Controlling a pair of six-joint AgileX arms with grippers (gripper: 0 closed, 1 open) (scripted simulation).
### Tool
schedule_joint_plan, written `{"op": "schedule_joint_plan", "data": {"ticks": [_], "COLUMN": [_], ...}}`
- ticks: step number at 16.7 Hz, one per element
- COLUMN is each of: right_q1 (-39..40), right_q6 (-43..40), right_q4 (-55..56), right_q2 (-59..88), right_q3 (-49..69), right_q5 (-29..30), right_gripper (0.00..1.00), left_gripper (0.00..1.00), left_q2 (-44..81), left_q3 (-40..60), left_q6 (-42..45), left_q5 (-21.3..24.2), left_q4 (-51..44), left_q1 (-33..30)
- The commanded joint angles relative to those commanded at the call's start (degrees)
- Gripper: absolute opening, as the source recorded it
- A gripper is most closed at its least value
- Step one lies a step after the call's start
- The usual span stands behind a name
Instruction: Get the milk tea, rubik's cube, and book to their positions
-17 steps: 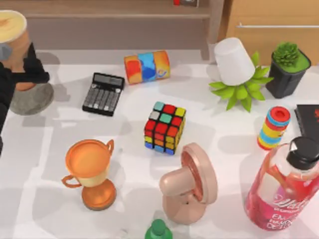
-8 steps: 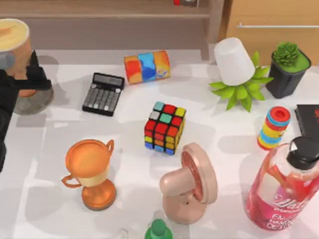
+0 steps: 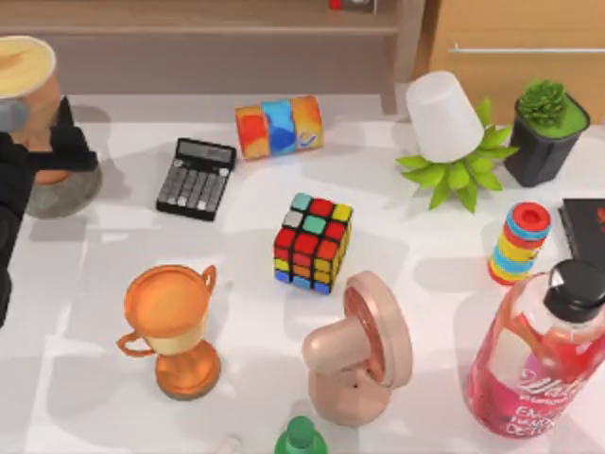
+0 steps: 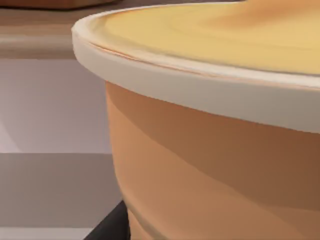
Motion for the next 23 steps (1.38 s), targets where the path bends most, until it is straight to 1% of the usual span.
{"op": "schedule_joint_plan", "data": {"ticks": [5, 6, 15, 21, 23], "right_q1": [0.0, 0.0, 0.0, 0.0, 0.0], "right_q6": [0.0, 0.0, 0.0, 0.0, 0.0], "right_q4": [0.0, 0.0, 0.0, 0.0, 0.0], "right_q2": [0.0, 0.0, 0.0, 0.0, 0.0], "right_q3": [0.0, 0.0, 0.0, 0.0, 0.0], "right_q5": [0.0, 0.0, 0.0, 0.0, 0.0], "right_gripper": [1.0, 1.0, 1.0, 1.0, 1.0], "left_gripper": [0.98, 1.0, 1.0, 1.0, 1.0], "left_q2": [0.0, 0.0, -0.08, -2.04, -2.33], "left_q3": [0.0, 0.0, -0.18, -6.58, -7.24], "left_q6": [0.0, 0.0, 0.01, 0.01, 0.02], "left_q5": [0.0, 0.0, -0.02, 0.4, 0.42], "left_q4": [0.0, 0.0, 0.13, 4.35, 4.9], "left_q1": [0.0, 0.0, 0.0, 0.35, 0.42]}}
